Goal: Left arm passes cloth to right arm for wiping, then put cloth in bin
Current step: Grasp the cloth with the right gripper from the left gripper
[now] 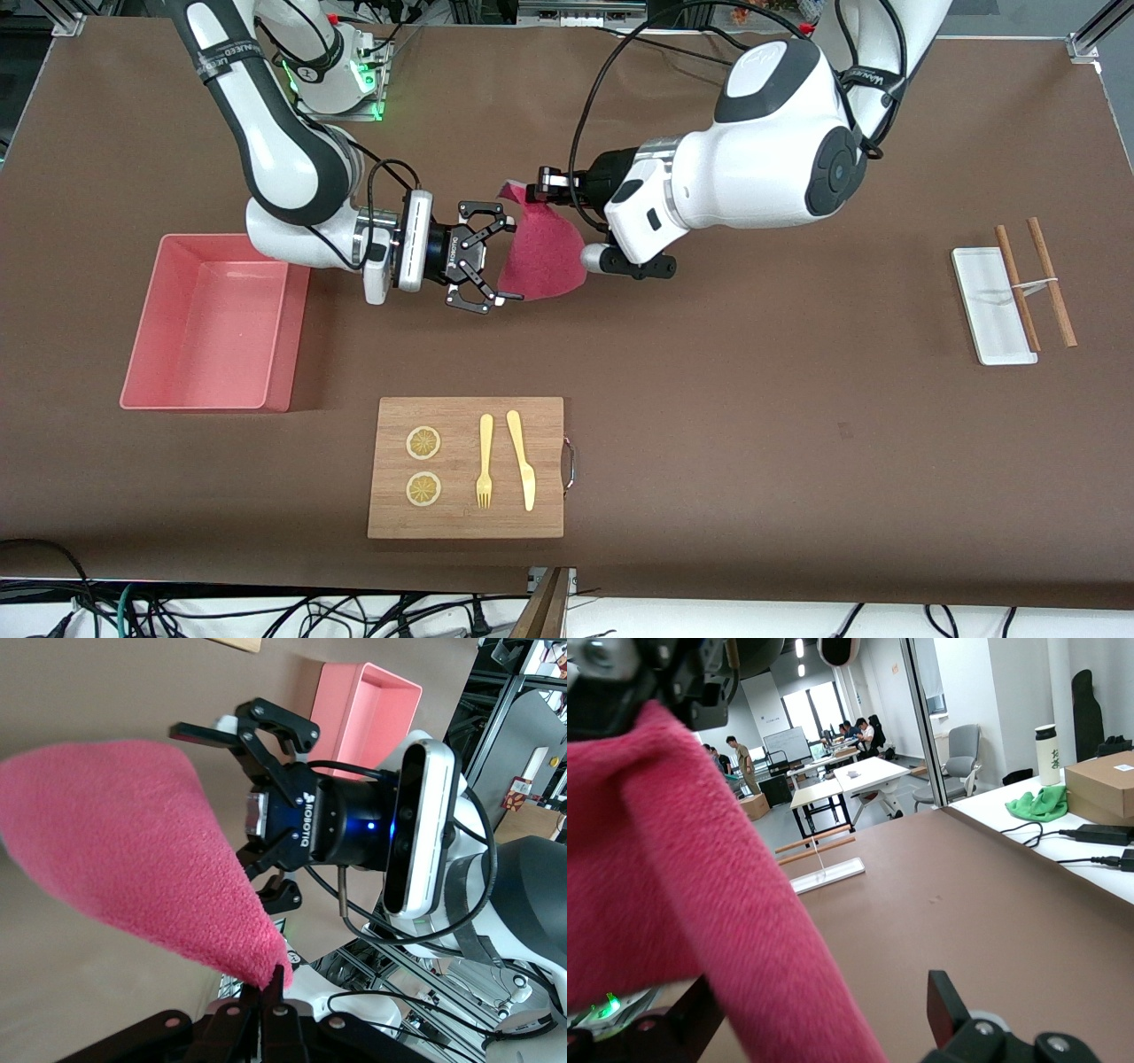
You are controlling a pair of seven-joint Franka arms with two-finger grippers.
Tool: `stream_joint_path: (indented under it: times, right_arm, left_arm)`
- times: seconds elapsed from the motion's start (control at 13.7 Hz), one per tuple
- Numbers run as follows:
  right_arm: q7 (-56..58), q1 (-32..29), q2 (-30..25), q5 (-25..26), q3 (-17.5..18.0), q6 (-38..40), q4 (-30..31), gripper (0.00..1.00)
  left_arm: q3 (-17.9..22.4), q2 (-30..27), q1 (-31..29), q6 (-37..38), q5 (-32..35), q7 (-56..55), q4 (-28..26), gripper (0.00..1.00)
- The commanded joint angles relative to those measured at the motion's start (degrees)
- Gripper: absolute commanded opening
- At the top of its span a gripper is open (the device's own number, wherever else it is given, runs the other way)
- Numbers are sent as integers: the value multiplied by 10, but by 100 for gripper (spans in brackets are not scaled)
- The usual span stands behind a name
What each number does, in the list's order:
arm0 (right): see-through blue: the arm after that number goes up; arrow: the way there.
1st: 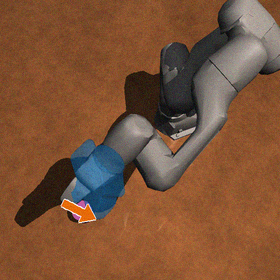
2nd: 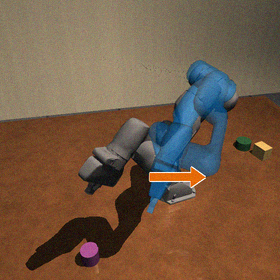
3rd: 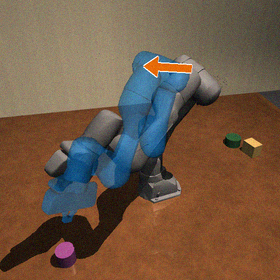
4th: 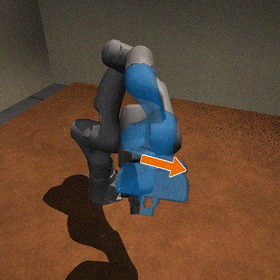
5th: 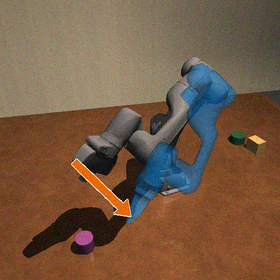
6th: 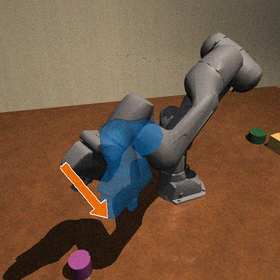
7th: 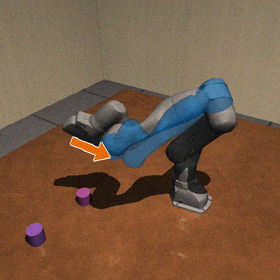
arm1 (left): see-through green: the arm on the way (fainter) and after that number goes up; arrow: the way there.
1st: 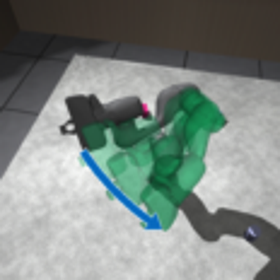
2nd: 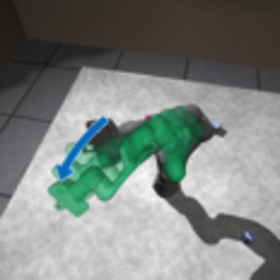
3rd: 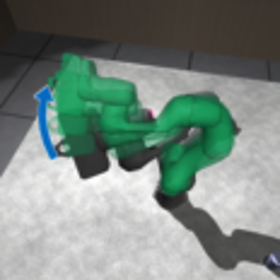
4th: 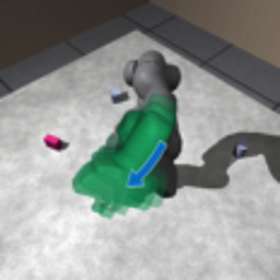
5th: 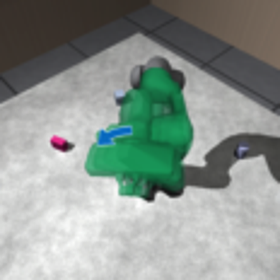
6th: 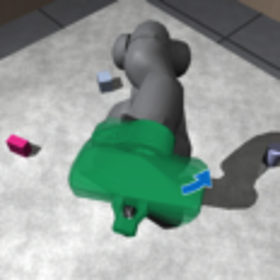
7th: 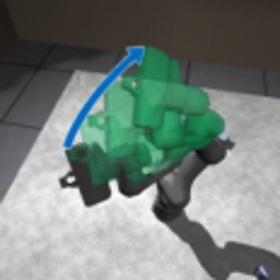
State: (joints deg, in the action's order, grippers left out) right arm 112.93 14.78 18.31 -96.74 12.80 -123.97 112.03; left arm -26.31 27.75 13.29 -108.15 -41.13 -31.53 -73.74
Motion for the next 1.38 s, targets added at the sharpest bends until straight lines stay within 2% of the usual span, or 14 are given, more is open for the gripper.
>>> stream_joint_path:
  times: [0.0, 0.07, 0.15, 0.22, 0.29, 0.36, 0.51, 0.73, 0.87, 1.02, 1.09, 1.17, 1.31]
  right_arm:
    - [20, 12, 2, -31, 0, -16, 2, 100]
    - [21, 12, 2, -31, 0, -16, 2, 92]
    - [28, 12, 2, -31, 0, -18, 2, 69]
    - [31, 10, 2, -31, -1, -17, 2, 33]
    - [30, 8, 1, -31, -1, -17, 2, 3]
    - [29, 5, 1, -30, -2, -16, 1, 0]
    - [17, -3, -1, -29, -5, -16, -1, 0]
    - [19, -8, -13, -8, -33, -16, -2, 0]
    - [9, -17, -23, 27, -40, -17, -2, 0]
    - [-15, -23, -32, 57, -46, -17, -2, 0]
    - [-35, -25, -37, 73, -47, -17, -2, 0]
    - [-67, -27, -45, 107, -52, -17, -2, 0]
    - [-160, -39, -65, 211, -67, -17, -3, 0]
  left_arm:
    - [6, 5, 13, -7, -14, -6, 12, 0]
    - [6, 5, 12, -7, -14, -6, 12, 0]
    - [6, 4, 12, -7, -14, -6, 12, 0]
    - [6, 4, 10, -7, -14, -6, 12, 0]
    - [6, 4, 10, -7, -14, -6, 12, 0]
    - [6, 4, 11, -7, -14, -6, 12, 0]
    - [5, 4, 10, -6, -15, -6, 12, 0]
    - [5, 2, 8, -3, -15, -7, 12, 0]
    - [7, -2, 7, 2, -4, -37, 12, 99]
    - [12, -9, -8, 38, 1, -45, 12, 100]
    - [10, -10, -22, 61, 26, -45, 13, 100]
    - [9, -18, -32, 85, 55, -45, 14, 100]
    - [11, -32, -48, 133, 121, -45, 14, 100]
